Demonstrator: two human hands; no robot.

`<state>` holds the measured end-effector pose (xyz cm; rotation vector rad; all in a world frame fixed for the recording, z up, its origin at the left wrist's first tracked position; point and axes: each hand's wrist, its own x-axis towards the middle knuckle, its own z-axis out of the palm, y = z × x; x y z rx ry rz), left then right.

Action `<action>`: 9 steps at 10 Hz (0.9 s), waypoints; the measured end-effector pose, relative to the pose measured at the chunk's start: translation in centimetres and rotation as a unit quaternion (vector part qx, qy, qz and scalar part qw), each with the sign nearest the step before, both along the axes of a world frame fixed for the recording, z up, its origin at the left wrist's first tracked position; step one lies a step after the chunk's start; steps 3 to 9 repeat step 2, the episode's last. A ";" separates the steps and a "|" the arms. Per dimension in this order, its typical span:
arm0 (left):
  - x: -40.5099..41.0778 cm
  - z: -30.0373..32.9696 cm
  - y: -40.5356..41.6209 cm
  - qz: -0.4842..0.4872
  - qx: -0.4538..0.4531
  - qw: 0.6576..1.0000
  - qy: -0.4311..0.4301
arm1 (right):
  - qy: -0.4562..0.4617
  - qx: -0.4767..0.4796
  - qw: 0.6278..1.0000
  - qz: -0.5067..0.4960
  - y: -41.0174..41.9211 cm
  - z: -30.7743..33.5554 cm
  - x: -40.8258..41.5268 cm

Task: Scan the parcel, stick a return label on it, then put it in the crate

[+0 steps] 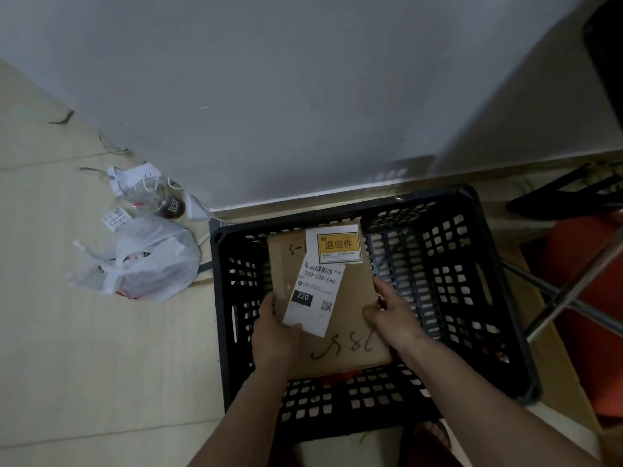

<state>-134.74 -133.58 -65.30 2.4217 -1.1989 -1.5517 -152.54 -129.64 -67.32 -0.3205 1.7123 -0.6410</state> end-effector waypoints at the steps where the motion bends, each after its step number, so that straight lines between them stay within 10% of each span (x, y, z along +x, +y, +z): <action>1: 0.1 1.2 -0.4 0.002 -0.005 1.000 0.020 | 0.011 0.001 1.000 0.017 0.0 1.2 -0.3; 9: 0.2 3.4 -0.9 -0.003 -0.008 1.000 0.026 | 0.026 0.001 0.999 0.021 0.0 2.5 -0.1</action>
